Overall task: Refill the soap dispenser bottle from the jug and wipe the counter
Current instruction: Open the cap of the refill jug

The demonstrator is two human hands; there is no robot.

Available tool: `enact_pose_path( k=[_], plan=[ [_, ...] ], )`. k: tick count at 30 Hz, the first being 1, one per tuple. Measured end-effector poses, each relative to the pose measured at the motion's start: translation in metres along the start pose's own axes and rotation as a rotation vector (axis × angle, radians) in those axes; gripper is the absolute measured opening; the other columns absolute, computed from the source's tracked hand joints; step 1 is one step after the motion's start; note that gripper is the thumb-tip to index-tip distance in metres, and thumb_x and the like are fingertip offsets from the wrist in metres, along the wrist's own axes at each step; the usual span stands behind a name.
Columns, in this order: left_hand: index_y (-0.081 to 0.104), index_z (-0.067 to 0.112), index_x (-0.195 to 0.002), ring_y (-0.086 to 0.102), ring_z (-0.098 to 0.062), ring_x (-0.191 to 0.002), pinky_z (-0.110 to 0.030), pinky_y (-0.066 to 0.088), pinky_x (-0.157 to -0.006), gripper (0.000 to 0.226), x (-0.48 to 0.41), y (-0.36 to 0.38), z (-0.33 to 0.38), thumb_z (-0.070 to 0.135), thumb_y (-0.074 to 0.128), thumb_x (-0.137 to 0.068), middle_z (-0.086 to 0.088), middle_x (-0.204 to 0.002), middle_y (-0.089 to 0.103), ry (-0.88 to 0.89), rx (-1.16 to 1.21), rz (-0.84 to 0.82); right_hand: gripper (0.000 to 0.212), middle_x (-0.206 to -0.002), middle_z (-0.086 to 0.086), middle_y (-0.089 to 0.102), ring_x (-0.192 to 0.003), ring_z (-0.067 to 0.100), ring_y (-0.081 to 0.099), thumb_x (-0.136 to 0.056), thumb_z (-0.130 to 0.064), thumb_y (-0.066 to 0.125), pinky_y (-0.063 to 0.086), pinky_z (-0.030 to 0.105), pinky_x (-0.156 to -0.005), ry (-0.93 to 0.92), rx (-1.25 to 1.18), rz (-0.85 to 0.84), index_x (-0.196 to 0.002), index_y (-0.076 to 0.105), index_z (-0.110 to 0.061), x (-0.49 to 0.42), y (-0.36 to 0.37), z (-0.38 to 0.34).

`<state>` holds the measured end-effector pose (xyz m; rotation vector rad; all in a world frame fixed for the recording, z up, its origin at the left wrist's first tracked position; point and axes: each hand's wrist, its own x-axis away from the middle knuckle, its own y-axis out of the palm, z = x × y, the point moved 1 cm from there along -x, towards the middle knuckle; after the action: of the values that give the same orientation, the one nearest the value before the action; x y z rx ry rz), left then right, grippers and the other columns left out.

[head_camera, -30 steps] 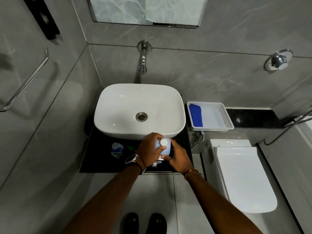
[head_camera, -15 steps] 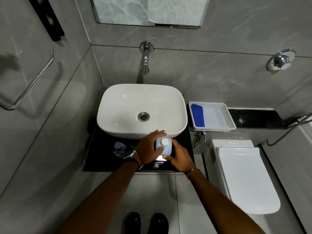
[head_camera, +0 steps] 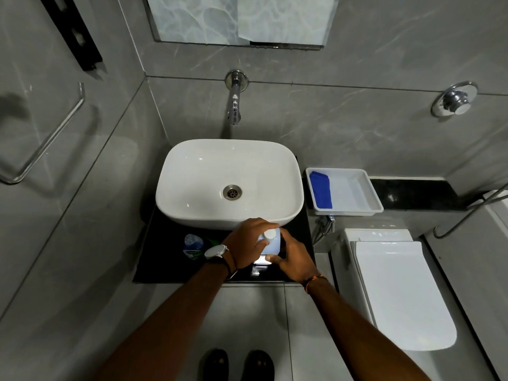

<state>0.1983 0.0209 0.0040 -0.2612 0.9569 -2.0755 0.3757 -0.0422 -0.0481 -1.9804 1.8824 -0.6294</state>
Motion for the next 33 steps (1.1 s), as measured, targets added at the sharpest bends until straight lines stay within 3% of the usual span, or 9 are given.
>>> enact_pose_path(
  k=[5,10,17,20,22,26,30,33],
  plan=[
    [0.057,0.028,-0.124,0.055,-0.017,-0.097,-0.034,0.050,-0.089,0.054,-0.001,-0.002,-0.007,0.043,0.071,-0.074,0.004,-0.110,0.059,-0.038,-0.092,0.022,0.076,-0.134,-0.012,0.062,-0.117,0.000,0.061,-0.082,-0.034,0.085,0.047,0.005,-0.091,0.013,-0.023,0.000,-0.147,0.045,-0.027,0.001,0.002,0.001],
    [0.062,0.023,-0.111,0.058,-0.016,-0.091,-0.037,0.052,-0.084,0.039,-0.004,-0.005,-0.005,0.043,0.068,-0.077,0.003,-0.104,0.062,0.007,-0.129,0.079,0.077,-0.137,-0.010,0.062,-0.121,0.003,0.060,-0.081,-0.034,0.084,0.048,0.008,-0.094,0.012,-0.024,-0.003,-0.147,0.044,-0.027,-0.001,0.002,0.002],
    [0.064,0.015,-0.090,0.067,-0.011,-0.081,-0.024,0.053,-0.073,0.028,0.002,-0.015,0.008,0.022,0.077,-0.067,0.004,-0.088,0.071,-0.170,0.127,0.352,0.076,-0.135,-0.017,0.062,-0.119,-0.007,0.058,-0.080,-0.036,0.085,0.048,0.004,-0.088,0.031,-0.019,-0.002,-0.145,0.045,-0.036,-0.002,-0.001,0.002],
    [0.062,0.022,-0.087,0.066,-0.003,-0.072,-0.009,0.048,-0.065,0.029,0.026,-0.014,-0.007,0.017,0.079,-0.065,0.011,-0.077,0.070,-0.295,0.155,0.374,0.075,-0.133,-0.019,0.063,-0.118,-0.013,0.057,-0.080,-0.032,0.087,0.046,0.002,-0.086,0.035,-0.023,0.010,-0.143,0.047,-0.037,-0.001,0.000,0.003],
    [0.063,0.023,-0.087,0.065,-0.004,-0.070,-0.011,0.050,-0.065,0.030,0.047,-0.008,-0.022,0.018,0.081,-0.063,0.011,-0.077,0.070,-0.375,0.143,0.345,0.073,-0.131,-0.024,0.063,-0.117,-0.013,0.057,-0.080,-0.029,0.087,0.046,0.002,-0.085,0.031,-0.030,0.021,-0.141,0.048,-0.039,0.000,0.000,0.005],
    [0.061,0.020,-0.084,0.067,-0.015,-0.071,-0.036,0.058,-0.067,0.031,0.085,0.009,-0.048,0.021,0.079,-0.059,0.002,-0.076,0.070,-0.565,0.140,0.219,0.074,-0.125,-0.035,0.061,-0.116,-0.012,0.059,-0.079,-0.025,0.087,0.047,0.003,-0.084,0.038,-0.046,0.040,-0.137,0.047,-0.049,0.003,-0.004,0.006],
    [0.047,0.025,-0.073,0.064,-0.020,-0.064,-0.031,0.052,-0.057,0.036,0.097,0.018,-0.062,0.027,0.079,-0.059,0.001,-0.067,0.065,-0.699,0.000,0.142,0.074,-0.127,-0.032,0.062,-0.114,-0.008,0.062,-0.079,-0.024,0.087,0.049,0.005,-0.084,0.036,-0.052,0.032,-0.137,0.048,-0.047,0.002,-0.004,0.007],
    [0.052,0.020,-0.087,0.068,-0.028,-0.079,-0.029,0.051,-0.063,0.027,0.089,0.022,-0.068,0.025,0.073,-0.070,-0.007,-0.085,0.069,-0.705,-0.175,-0.004,0.075,-0.128,-0.026,0.064,-0.109,-0.004,0.067,-0.078,-0.026,0.088,0.052,0.009,-0.082,0.046,-0.063,0.024,-0.137,0.048,-0.048,0.001,-0.003,0.009]
  ],
)
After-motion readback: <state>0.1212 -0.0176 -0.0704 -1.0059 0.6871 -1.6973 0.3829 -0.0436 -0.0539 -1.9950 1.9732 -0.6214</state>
